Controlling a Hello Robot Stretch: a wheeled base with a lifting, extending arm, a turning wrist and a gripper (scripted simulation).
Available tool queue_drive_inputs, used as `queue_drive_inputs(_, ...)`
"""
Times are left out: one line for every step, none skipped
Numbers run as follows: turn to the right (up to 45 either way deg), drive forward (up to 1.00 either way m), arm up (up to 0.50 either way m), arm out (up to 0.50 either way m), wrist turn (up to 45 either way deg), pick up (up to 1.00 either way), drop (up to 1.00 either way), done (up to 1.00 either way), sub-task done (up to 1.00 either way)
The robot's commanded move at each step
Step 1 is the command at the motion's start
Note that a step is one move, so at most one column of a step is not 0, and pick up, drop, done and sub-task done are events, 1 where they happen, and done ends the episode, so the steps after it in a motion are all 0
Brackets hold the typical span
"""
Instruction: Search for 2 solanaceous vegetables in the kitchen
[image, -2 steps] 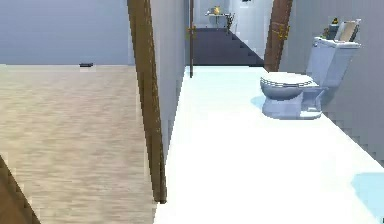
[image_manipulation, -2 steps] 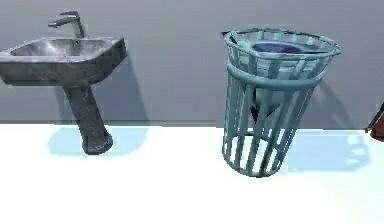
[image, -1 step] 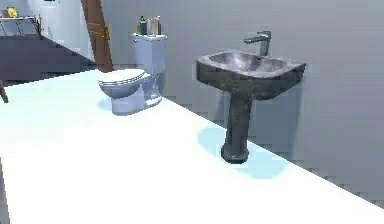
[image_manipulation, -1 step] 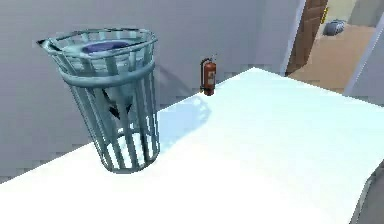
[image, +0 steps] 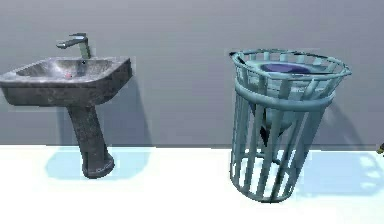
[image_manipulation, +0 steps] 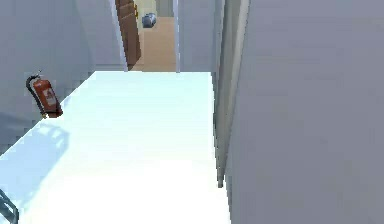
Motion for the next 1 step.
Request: queue_drive_inputs(3.0,0.0,0.0,0.0,0.0,0.0,0.0,0.0,0.0)
